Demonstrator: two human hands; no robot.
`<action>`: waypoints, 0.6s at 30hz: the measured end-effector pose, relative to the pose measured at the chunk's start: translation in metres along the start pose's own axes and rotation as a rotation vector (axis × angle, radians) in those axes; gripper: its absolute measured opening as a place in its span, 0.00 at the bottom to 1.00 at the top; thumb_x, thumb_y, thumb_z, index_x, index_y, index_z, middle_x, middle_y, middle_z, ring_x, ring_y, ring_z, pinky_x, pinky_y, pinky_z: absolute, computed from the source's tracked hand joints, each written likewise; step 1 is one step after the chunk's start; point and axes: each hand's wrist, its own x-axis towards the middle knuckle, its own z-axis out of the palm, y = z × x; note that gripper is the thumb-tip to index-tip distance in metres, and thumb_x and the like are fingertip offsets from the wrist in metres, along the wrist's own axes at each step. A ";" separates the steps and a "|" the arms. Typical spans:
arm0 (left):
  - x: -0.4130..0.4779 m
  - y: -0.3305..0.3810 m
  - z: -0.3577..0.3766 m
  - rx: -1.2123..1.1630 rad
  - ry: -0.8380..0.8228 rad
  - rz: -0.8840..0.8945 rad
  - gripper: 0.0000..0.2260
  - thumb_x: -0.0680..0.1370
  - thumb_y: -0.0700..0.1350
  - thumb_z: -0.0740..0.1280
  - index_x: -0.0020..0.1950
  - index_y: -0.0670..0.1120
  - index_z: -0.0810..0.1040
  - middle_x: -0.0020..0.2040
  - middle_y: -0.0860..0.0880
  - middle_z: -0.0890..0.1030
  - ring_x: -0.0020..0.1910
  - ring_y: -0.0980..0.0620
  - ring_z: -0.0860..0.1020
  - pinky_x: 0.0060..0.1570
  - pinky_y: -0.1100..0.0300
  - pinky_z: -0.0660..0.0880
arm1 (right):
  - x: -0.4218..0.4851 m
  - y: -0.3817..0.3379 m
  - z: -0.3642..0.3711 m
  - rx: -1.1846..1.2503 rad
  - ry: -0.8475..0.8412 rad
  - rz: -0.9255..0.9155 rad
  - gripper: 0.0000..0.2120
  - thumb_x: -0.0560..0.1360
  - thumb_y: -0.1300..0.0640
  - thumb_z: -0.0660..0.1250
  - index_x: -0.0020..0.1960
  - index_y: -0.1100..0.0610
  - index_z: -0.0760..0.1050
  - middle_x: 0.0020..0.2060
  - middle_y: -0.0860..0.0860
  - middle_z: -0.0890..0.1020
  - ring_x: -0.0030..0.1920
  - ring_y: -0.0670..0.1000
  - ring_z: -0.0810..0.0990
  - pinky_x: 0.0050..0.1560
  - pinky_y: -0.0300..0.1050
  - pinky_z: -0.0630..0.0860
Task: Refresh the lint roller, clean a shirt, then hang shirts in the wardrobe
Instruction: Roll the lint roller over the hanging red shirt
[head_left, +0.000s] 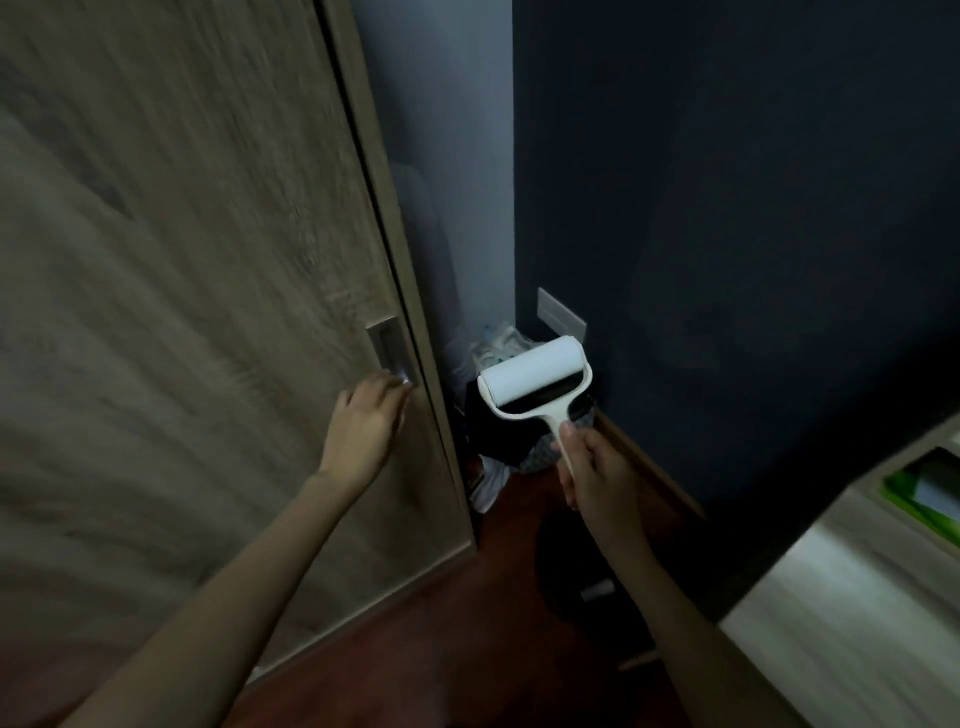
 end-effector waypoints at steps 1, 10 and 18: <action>0.004 -0.009 0.002 0.072 -0.037 0.091 0.17 0.76 0.45 0.56 0.57 0.42 0.80 0.56 0.42 0.81 0.59 0.43 0.78 0.50 0.53 0.66 | 0.000 -0.001 0.007 -0.011 0.003 -0.003 0.20 0.80 0.50 0.60 0.29 0.45 0.69 0.21 0.47 0.68 0.23 0.43 0.67 0.27 0.40 0.64; 0.052 -0.040 0.009 0.397 -0.250 0.454 0.18 0.73 0.40 0.54 0.43 0.41 0.84 0.43 0.44 0.83 0.48 0.44 0.80 0.43 0.53 0.62 | 0.015 -0.005 0.027 -0.033 -0.004 0.012 0.18 0.78 0.46 0.60 0.29 0.42 0.70 0.22 0.45 0.70 0.24 0.42 0.68 0.29 0.41 0.64; 0.055 -0.045 0.014 0.433 -0.261 0.507 0.17 0.72 0.42 0.54 0.37 0.43 0.82 0.40 0.46 0.81 0.46 0.46 0.70 0.41 0.53 0.60 | 0.028 -0.005 0.025 -0.061 -0.010 0.019 0.18 0.78 0.45 0.60 0.29 0.41 0.71 0.23 0.43 0.71 0.27 0.42 0.68 0.31 0.41 0.65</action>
